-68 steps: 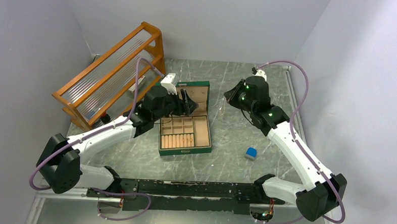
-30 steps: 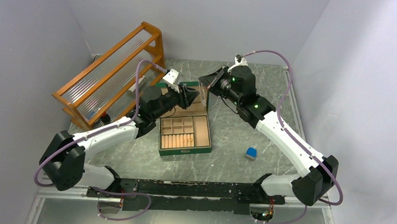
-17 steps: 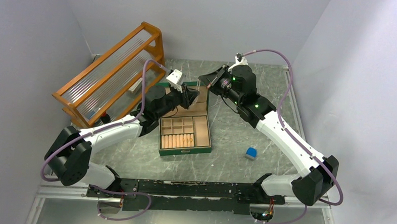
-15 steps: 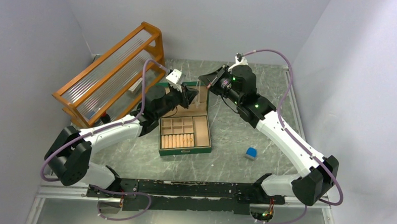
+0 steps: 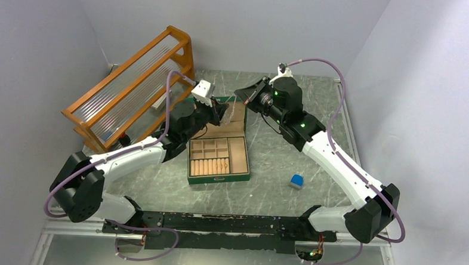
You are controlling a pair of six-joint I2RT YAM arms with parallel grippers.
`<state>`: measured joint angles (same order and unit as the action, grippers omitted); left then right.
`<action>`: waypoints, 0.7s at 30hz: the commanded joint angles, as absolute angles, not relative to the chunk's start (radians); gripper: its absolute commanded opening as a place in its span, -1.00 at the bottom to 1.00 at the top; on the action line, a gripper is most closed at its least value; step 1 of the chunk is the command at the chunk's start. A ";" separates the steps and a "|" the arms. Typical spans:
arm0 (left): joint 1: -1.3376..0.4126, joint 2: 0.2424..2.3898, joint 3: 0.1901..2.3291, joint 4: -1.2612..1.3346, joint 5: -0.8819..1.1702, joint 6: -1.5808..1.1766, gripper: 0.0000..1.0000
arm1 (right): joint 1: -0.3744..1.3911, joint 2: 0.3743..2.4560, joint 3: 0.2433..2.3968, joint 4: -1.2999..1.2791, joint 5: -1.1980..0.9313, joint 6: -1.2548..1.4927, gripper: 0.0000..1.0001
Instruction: Organize the mixed jewelry
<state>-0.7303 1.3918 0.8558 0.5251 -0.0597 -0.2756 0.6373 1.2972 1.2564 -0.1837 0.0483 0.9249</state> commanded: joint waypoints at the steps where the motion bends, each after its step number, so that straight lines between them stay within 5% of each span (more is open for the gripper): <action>1: -0.736 1.343 0.888 0.434 -0.206 -0.270 -0.90 | 0.647 1.324 1.241 -0.121 0.059 0.940 -1.00; 21: -0.731 1.273 0.859 0.166 -0.508 -0.314 -0.90 | 0.733 1.502 1.228 -0.037 0.150 0.953 -1.00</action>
